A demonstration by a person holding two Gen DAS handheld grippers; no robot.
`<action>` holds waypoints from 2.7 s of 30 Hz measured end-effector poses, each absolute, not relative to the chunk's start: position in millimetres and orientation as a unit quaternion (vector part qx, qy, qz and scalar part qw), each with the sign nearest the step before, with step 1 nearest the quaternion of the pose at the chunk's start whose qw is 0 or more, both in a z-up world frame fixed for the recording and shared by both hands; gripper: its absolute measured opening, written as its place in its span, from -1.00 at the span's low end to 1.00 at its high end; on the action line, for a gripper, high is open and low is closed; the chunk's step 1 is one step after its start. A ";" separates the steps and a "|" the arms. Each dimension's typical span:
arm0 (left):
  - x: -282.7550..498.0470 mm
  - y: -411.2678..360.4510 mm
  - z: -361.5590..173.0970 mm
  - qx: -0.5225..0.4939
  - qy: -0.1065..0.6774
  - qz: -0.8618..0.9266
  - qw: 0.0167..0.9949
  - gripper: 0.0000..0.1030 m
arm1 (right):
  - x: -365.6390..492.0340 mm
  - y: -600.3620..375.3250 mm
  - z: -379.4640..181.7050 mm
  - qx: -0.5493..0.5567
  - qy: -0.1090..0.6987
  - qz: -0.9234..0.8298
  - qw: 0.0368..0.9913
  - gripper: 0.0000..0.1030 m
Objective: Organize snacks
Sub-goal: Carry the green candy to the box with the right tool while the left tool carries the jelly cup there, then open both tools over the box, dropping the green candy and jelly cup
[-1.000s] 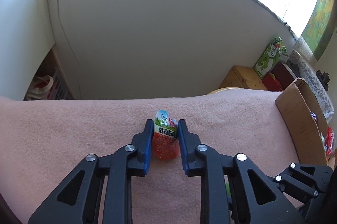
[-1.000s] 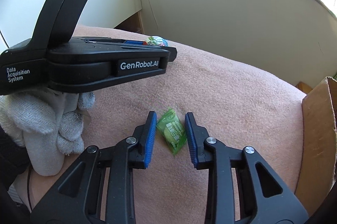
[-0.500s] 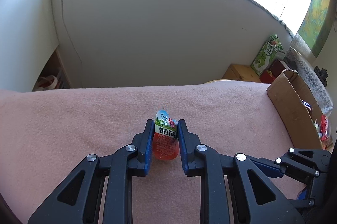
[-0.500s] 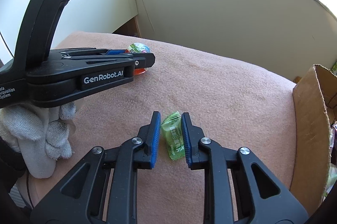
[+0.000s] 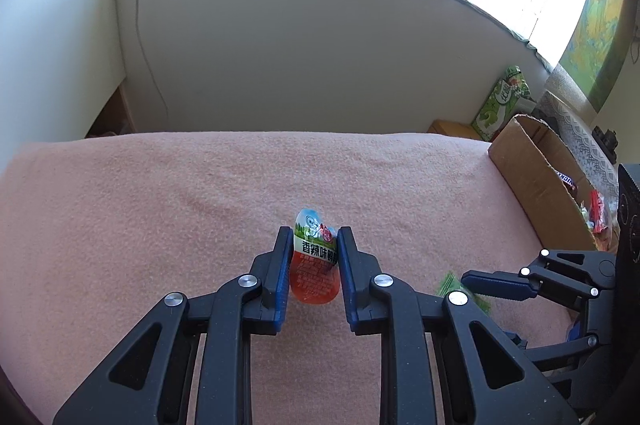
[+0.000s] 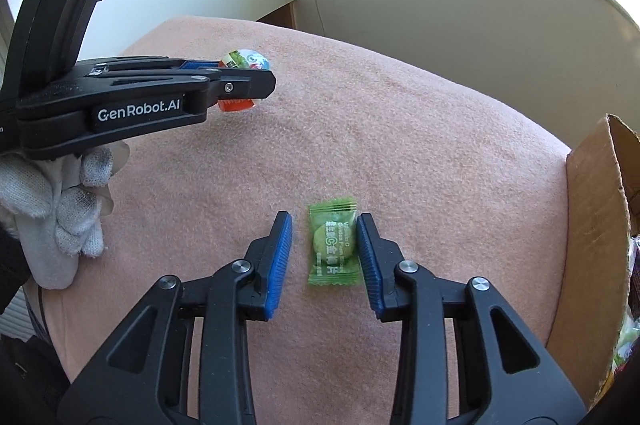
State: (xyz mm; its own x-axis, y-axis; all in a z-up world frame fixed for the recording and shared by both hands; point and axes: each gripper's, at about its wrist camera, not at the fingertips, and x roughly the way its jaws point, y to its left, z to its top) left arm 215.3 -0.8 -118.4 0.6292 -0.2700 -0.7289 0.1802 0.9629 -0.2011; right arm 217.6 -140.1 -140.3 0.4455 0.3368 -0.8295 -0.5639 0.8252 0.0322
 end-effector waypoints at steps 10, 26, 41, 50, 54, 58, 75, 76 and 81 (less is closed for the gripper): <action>185.1 -6.8 -110.2 -0.057 0.404 -0.122 0.905 -0.61 | 220.0 -145.4 -143.6 -0.151 0.447 0.242 0.848 -0.58; 140.2 -67.9 -56.9 -0.037 0.345 -0.185 0.920 -0.60 | 162.0 -210.0 -74.4 -0.082 0.381 0.205 0.898 -0.58; 131.9 -191.0 -43.7 -0.018 0.343 -0.295 0.892 -0.60 | 109.5 -353.6 -32.7 -0.055 0.362 0.078 0.927 -0.58; 130.6 -241.3 -46.9 0.005 0.348 -0.322 0.880 -0.60 | 98.8 -397.5 -34.4 -0.034 0.370 0.047 0.927 -0.58; 128.4 -249.5 -45.9 0.008 0.346 -0.325 0.880 -0.59 | 98.1 -405.2 -36.1 -0.025 0.370 0.047 0.927 -0.57; 124.6 -254.1 -43.5 0.012 0.343 -0.326 0.881 -0.57 | 95.3 -410.2 -35.5 -0.019 0.367 0.045 0.929 -0.53; 101.4 -227.1 -27.5 0.002 0.319 -0.313 0.895 -0.07 | 69.0 -404.6 -21.3 -0.006 0.347 0.034 0.937 0.08; 99.1 -223.3 -26.5 -0.001 0.317 -0.310 0.896 -0.06 | 66.1 -403.4 -19.6 -0.004 0.345 0.034 0.938 0.10; 89.5 -208.4 -24.8 -0.006 0.313 -0.302 0.901 0.03 | 51.6 -392.9 -11.8 -0.003 0.335 0.034 0.942 0.20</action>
